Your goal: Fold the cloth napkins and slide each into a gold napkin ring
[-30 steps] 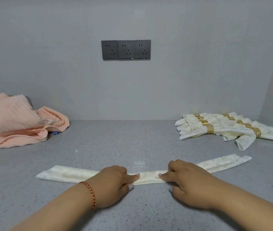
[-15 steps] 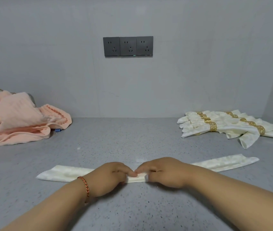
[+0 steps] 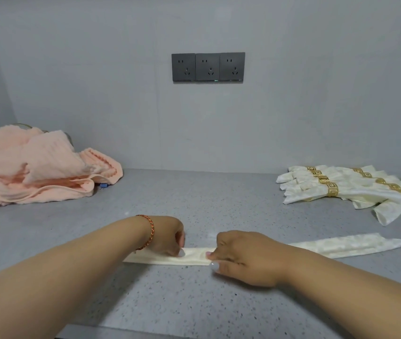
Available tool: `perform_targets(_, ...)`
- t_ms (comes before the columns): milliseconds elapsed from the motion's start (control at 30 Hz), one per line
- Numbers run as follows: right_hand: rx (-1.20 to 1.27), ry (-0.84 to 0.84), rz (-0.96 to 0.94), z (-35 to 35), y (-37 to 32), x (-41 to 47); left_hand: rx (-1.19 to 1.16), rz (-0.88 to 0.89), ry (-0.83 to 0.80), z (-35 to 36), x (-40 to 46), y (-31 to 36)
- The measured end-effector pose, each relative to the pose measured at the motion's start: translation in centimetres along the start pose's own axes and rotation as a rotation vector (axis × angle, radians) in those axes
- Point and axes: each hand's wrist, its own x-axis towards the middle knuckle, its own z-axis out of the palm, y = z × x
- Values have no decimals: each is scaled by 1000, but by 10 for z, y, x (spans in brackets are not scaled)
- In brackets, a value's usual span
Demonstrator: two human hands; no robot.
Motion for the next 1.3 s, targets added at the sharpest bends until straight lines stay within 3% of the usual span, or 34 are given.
perform_targets(133, 144, -23, 41, 4, -3, 4, -15, -5, -57, 1, -1, -3)
perform_targets(300, 103, -95, 70, 2, -7, 7, -98, 78, -74, 0, -6, -12)
perform_targets(467, 66, -56, 51, 4, -6, 3, -221, 77, -91, 1, -11, -12)
perform_targets(600, 89, -56, 22, 5, -4, 3, -556, 64, -303, -7, -17, -22)
perform_targets(667, 121, -69, 16, 4, -1, 4, -531, 104, -344, -7, -15, -26)
perform_targets(833, 253, -123, 52, -1, 2, 9, -334, 225, -137, 3, -9, -31)
perform_targets(933, 496, -154, 148, -3, 5, 15, -327, 278, -143, 7, 8, -39)
perform_targets(1033, 840, -240, 285, -8, 13, 26, -438, 267, -97, 12, 16, -38)
perform_targets(1167, 917, -305, 274, -26, 20, 29, -666, 443, 36, 4, 1, -12)
perform_targets(1300, 1094, -410, 338, -33, 28, 21, -724, 437, 73, 3, 13, 4)
